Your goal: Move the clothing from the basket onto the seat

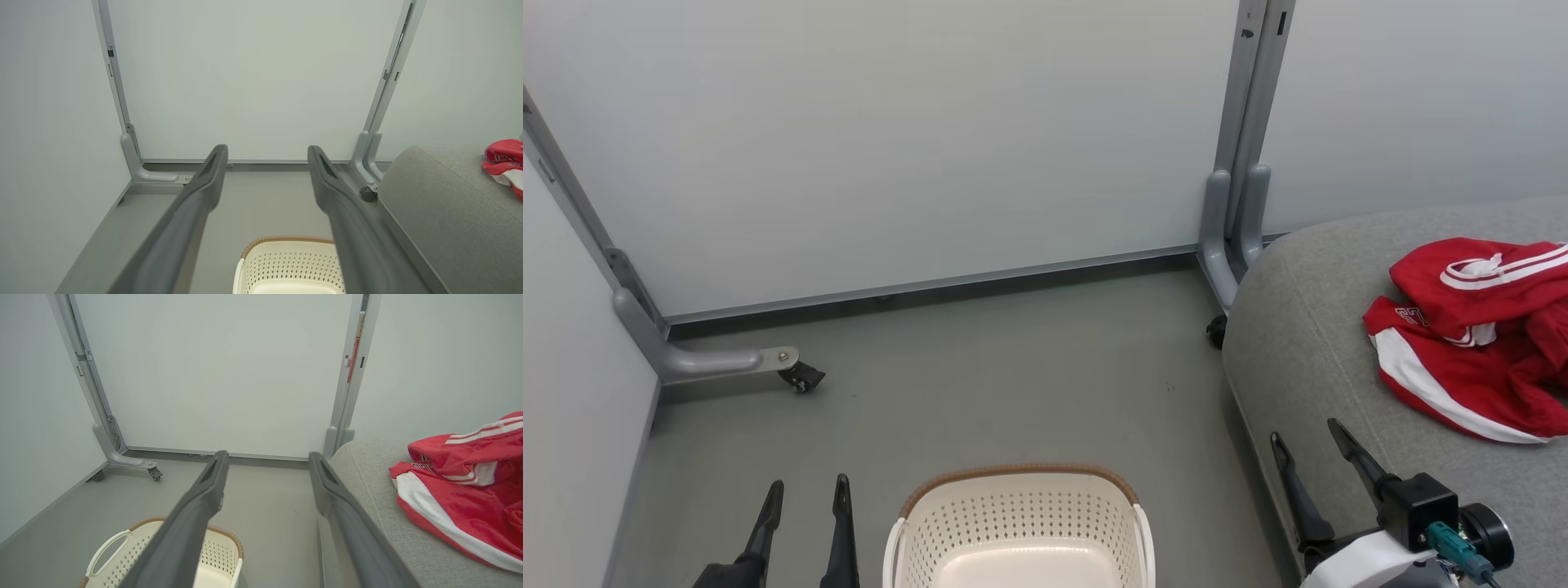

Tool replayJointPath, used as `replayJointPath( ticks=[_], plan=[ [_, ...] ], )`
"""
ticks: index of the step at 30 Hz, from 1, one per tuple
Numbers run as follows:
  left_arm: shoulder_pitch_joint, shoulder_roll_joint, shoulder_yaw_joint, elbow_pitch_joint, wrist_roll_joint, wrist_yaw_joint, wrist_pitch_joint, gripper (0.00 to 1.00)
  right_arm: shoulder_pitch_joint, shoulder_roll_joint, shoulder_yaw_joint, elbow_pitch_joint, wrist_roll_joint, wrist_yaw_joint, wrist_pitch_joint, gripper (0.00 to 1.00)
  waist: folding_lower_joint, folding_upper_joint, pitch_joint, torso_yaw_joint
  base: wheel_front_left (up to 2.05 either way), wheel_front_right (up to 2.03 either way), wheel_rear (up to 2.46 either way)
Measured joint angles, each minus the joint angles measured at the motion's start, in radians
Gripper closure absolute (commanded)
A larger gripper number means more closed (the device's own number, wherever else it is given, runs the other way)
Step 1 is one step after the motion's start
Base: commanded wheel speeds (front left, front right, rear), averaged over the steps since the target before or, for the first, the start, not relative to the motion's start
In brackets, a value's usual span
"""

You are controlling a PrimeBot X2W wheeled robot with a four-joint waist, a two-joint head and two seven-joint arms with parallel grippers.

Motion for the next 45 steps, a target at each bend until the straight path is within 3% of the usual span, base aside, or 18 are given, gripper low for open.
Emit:
replayJointPath(
  ticks=[9,41,42,45],
  plan=[
    [0.033,-0.008,0.021,-0.028,0.032,-0.026,0.0,0.0,0.032,0.007,0.002,-0.032,0.0,0.0,0.0,0.0,0.0,0.0,-0.031,-0.02,0.0,0.0,0.0],
    [0.03,-0.01,0.009,-0.028,0.043,-0.028,0.0,0.0,0.038,0.01,-0.008,-0.046,-0.011,0.0,0.0,0.0,0.0,0.0,-0.01,-0.041,0.0,0.0,0.0],
    [0.031,-0.01,0.009,-0.025,0.043,-0.028,0.0,1.0,0.038,0.011,-0.008,-0.044,-0.01,0.0,0.0,1.0,0.0001,0.0,-0.01,-0.041,0.0,0.0,0.0],
    [0.04,-0.011,0.008,0.003,0.041,-0.028,0.0,1.0,0.052,0.015,-0.006,-0.017,-0.01,0.0,0.0,1.0,0.0,0.0,-0.01,-0.041,0.0,0.0,0.0]
  ],
)
